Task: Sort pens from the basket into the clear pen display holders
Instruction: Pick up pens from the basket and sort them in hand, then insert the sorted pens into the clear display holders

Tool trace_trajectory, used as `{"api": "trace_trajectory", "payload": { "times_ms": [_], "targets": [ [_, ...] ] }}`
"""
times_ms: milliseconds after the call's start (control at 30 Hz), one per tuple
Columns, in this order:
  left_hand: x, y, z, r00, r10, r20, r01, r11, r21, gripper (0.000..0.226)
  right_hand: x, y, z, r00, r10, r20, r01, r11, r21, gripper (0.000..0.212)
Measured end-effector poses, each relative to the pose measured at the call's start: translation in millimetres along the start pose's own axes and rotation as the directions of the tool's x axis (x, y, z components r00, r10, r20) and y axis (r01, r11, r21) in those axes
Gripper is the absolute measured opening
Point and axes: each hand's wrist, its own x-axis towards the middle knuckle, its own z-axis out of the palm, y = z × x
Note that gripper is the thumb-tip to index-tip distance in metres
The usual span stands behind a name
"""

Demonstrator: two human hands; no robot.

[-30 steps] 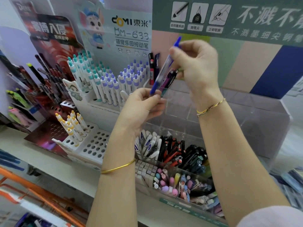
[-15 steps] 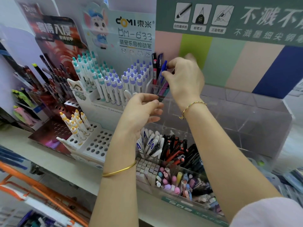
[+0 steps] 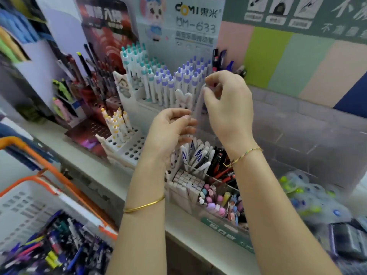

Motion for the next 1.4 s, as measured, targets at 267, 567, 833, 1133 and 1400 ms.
{"api": "trace_trajectory", "payload": {
  "times_ms": [267,567,833,1133,1400],
  "targets": [
    [-102,-90,-131,0.789,-0.157,-0.595,0.2,0.98,0.007,0.014,-143,-49,86,0.768,-0.135,0.626,-0.17,0.899,0.403,0.012],
    [-184,-249,-243,0.376,-0.475,-0.795,0.691,0.715,-0.1,0.012,-239,-62,170,0.538,-0.075,0.84,-0.333,0.896,0.293,0.018],
    [-163,-303,-247,0.152,-0.53,-0.834,0.97,0.243,0.022,0.089,-262,-74,210,0.513,-0.051,0.857,-0.274,0.936,0.22,0.019],
    [-147,-329,-240,0.328,-0.362,-0.873,0.925,0.311,0.218,0.095,-270,-64,219,0.494,0.021,0.869,-0.343,0.923,0.173,0.018],
    [-99,-319,-289,0.136,-0.617,-0.776,0.886,0.426,-0.183,0.094,-265,-66,226,0.49,0.01,0.872,-0.34,0.923,0.18,0.015]
  ]
}}
